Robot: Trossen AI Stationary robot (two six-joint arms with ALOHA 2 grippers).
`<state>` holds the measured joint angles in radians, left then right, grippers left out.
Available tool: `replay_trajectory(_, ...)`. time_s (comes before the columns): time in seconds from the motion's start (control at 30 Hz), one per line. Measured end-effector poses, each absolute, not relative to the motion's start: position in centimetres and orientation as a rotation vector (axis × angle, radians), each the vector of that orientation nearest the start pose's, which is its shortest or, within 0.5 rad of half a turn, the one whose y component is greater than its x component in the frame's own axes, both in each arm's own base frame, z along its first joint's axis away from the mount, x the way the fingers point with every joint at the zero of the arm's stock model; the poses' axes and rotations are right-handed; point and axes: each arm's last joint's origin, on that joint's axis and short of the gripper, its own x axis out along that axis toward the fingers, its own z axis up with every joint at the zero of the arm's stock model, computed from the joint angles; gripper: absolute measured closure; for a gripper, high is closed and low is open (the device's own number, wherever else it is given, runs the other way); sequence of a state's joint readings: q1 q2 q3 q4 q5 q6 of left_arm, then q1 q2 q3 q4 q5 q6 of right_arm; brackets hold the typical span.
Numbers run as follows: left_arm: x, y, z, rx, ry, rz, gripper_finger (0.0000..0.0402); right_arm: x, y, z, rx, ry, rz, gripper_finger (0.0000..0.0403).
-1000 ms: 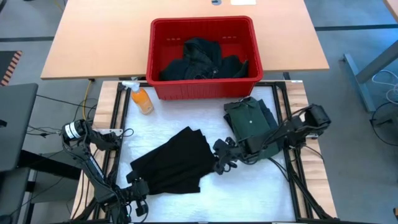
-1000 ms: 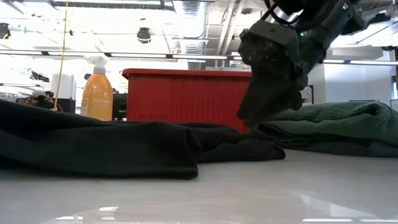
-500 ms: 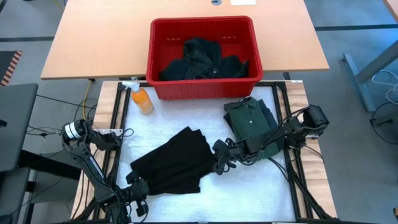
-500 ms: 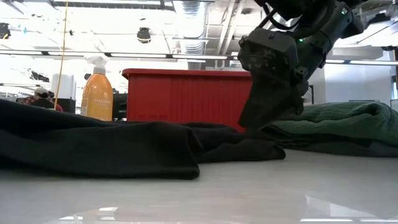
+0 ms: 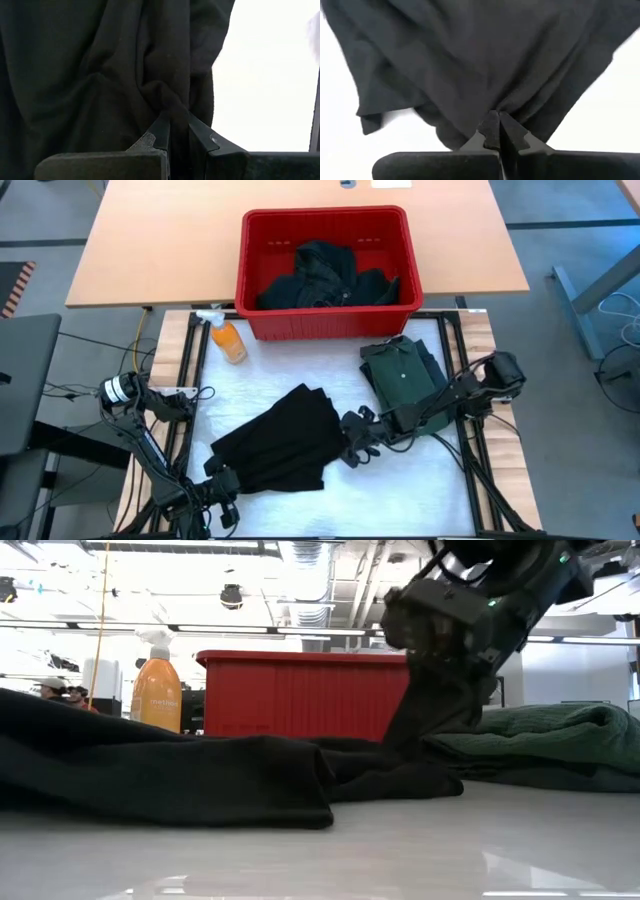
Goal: Fold laundry
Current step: Fold the black shirt
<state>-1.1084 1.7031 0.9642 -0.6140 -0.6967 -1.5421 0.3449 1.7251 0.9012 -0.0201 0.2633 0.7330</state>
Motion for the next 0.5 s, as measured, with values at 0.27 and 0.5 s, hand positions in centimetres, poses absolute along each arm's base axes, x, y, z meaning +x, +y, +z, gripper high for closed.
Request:
replay_trajectory(0.27,14.6,-26.0,15.7,-0.382,0.806,0.304,0.039,29.2,13.1,17.1,0.355,0.751,-0.285,0.039)
replay_trajectory(0.5,13.8,-26.7,15.8,-0.409,0.804,0.263,0.039,26.6,14.4,17.3,0.395,0.675,-0.375,0.039)
